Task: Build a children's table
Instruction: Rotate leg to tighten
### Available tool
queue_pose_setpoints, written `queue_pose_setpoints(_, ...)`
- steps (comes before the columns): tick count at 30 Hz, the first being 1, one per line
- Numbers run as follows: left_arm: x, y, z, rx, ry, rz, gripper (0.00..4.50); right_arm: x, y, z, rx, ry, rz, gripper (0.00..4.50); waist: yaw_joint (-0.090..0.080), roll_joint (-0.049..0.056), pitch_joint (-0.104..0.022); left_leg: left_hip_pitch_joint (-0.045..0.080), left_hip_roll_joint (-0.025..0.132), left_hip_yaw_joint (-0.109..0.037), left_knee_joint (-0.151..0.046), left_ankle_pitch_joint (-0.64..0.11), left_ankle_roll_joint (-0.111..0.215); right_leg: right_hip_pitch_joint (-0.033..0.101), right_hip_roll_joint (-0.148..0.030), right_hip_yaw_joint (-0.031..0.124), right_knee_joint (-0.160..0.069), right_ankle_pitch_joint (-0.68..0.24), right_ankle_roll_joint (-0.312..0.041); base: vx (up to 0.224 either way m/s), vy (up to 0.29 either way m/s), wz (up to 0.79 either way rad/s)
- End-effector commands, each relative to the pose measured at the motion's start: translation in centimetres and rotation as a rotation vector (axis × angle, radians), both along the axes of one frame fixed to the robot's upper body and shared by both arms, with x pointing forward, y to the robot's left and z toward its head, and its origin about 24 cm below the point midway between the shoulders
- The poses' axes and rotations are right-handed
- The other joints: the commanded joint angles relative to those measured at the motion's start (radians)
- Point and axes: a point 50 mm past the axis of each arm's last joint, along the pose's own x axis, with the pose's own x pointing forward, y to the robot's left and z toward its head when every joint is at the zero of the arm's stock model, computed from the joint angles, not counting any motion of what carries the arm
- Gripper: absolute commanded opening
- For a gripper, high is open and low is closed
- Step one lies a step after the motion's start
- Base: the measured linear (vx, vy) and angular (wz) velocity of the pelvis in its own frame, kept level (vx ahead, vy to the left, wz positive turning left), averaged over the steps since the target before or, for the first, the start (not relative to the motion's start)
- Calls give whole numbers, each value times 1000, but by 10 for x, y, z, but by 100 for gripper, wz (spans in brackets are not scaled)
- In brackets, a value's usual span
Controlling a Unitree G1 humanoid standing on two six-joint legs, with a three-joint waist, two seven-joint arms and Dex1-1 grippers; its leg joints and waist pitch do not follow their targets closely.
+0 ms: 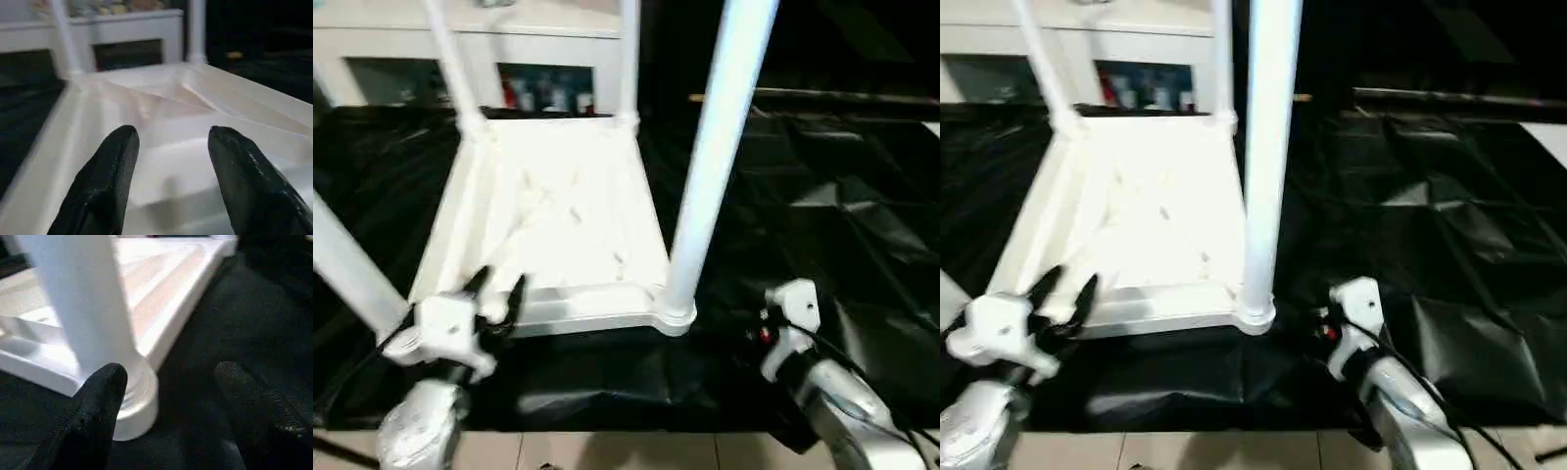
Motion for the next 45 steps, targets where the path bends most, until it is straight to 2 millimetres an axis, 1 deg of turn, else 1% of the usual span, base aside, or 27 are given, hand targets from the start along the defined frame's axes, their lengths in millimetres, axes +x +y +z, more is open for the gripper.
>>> queue_pose_setpoints(1,-1,3,8,30,-34,22,268,-3,-3,4,4,-15,18,325,0,5,-35,13,61,-37,-79,-425,6,19,-55,48,-92,-395,-83,0,0,0)
queue_pose_setpoints(2,-4,4,9,85,-42,-5,268,-4,-2,5,27,-9,53,325,-1,0,-34,12,61,-37,-79,-425,7,18,-56,48,-94,-407,-79,0,0,0)
queue_pose_setpoints(3,-4,4,9,85,-42,-5,268,-4,-2,5,27,-9,53,325,1,1,-36,12,61,-39,-78,-417,10,20,-57,49,-93,-413,-70,0,0,0)
queue_pose_setpoints(4,-7,8,10,76,-54,9,269,-5,0,6,28,-11,86,341,-1,-3,-36,11,61,-38,-78,-411,11,20,-56,49,-93,-409,-68,0,0,0)
queue_pose_setpoints(7,-12,12,10,51,-67,16,268,-6,3,8,68,-6,140,357,0,0,-37,10,62,-38,-78,-398,11,21,-56,49,-89,-380,-78,0,0,0)
queue_pose_setpoints(9,-28,7,9,-40,-58,-46,296,-8,8,10,98,-3,228,385,2,-3,-38,9,63,-39,-78,-406,13,22,-58,49,-87,-383,-85,0,0,0)
queue_pose_setpoints(10,-30,7,8,-55,-57,-56,296,-8,9,10,100,-4,239,385,3,-7,-36,4,65,-41,-82,-412,15,25,-64,49,-88,-407,-91,0,0,0)
queue_pose_setpoints(11,-34,6,8,-65,-57,-66,305,-8,9,10,101,-7,250,403,2,-4,-35,5,66,-42,-81,-418,14,23,-63,49,-89,-413,-93,0,0,0)
queue_pose_setpoints(12,-38,5,8,-63,-63,-55,313,-7,8,10,107,-12,247,406,0,-5,-35,11,66,-38,-78,-433,10,15,-56,49,-92,-416,-87,0,0,0)
queue_pose_setpoints(13,-41,5,8,-70,-64,-44,313,-6,8,11,110,-16,241,406,1,-6,-33,11,65,-39,-80,-440,5,16,-56,50,-92,-424,-81,0,0,0)
queue_pose_setpoints(14,-44,8,8,-67,-72,-18,323,-4,7,11,112,-24,234,413,3,-10,-33,12,65,-39,-80,-443,3,15,-56,49,-95,-431,-77,0,0,0)
queue_pose_setpoints(15,-48,11,5,-83,-75,22,333,-2,7,12,116,-33,227,429,5,-9,-31,14,63,-39,-79,-452,0,13,-57,50,-98,-457,-69,0,0,0)
queue_pose_setpoints(16,-50,13,4,-90,-75,39,341,-1,8,12,116,-37,225,440,6,-13,-31,14,63,-40,-79,-451,-4,15,-59,49,-98,-478,-61,0,0,0)
queue_pose_setpoints(19,-61,25,-1,-103,-92,156,362,4,11,12,116,-52,214,449,5,-13,-31,11,61,-43,-80,-448,-10,17,-59,48,-98,-484,-50,0,0,0)
queue_pose_setpoints(21,-66,31,-3,-92,-86,185,384,3,12,11,113,-52,222,450,4,-14,-33,15,62,-43,-79,-460,-16,14,-56,49,-100,-481,-37,0,0,0)
queue_pose_setpoints(22,-66,36,-4,-88,-68,171,392,1,13,9,117,-30,236,450,6,-20,-34,14,61,-44,-79,-459,-14,14,-55,48,-99,-476,-32,0,0,0)
queue_pose_setpoints(26,-59,44,-4,-54,-41,178,428,-1,13,6,119,-13,236,450,6,-15,-34,18,62,-45,-82,-474,-23,11,-51,50,-95,-442,-37,0,0,0)
queue_pose_setpoints(29,-43,40,-2,-4,6,162,437,0,17,3,95,-1,222,450,8,-9,-34,20,62,-48,-83,-483,-35,13,-52,50,-91,-427,-49,0,0,0)
queue_pose_setpoints(30,-39,38,-1,7,11,157,437,1,18,1,85,0,211,450,7,-11,-35,20,62,-47,-82,-476,-38,13,-51,50,-91,-422,-48,0,0,0)
queue_pose_setpoints(32,-33,40,0,20,13,173,437,2,21,1,77,-11,205,450,7,-8,-36,20,61,-47,-81,-471,-40,13,-52,50,-90,-410,-58,0,0,0)
queue_pose_setpoints(33,-29,46,3,-2,-13,237,437,2,26,1,83,-24,191,450,8,0,-37,18,60,-49,-82,-468,-42,17,-53,49,-87,-401,-63,0,0,0)
queue_pose_setpoints(35,-30,51,3,-43,-26,295,437,4,29,0,84,-34,162,450,5,-6,-39,17,59,-49,-81,-459,-40,20,-53,48,-85,-374,-72,0,0,0)
queue_pose_setpoints(37,-31,52,1,-59,-20,319,437,5,30,-1,88,-38,142,450,-1,-6,-41,7,60,-51,-83,-437,-36,28,-54,47,-79,-342,-83,0,0,0)
queue_pose_setpoints(38,-33,52,1,-69,-19,326,437,5,30,-1,91,-39,135,450,-1,-5,-43,12,60,-48,-80,-429,-32,25,-53,48,-79,-322,-87,0,0,0)
queue_pose_setpoints(41,-38,49,2,-139,-51,346,437,5,32,-1,99,-37,136,450,1,-9,-45,9,61,-45,-77,-394,-14,30,-54,50,-74,-271,-109,0,0,0)
queue_pose_setpoints(43,-44,45,-1,-182,-56,340,437,5,32,-1,104,-35,150,450,1,-12,-42,8,61,-43,-77,-398,-9,29,-53,50,-76,-286,-115,0,0,0)
queue_pose_setpoints(45,-50,44,-2,-188,-76,355,437,5,31,0,107,-40,158,450,1,-12,-40,10,61,-43,-77,-415,-7,27,-53,50,-81,-327,-103,0,0,0)
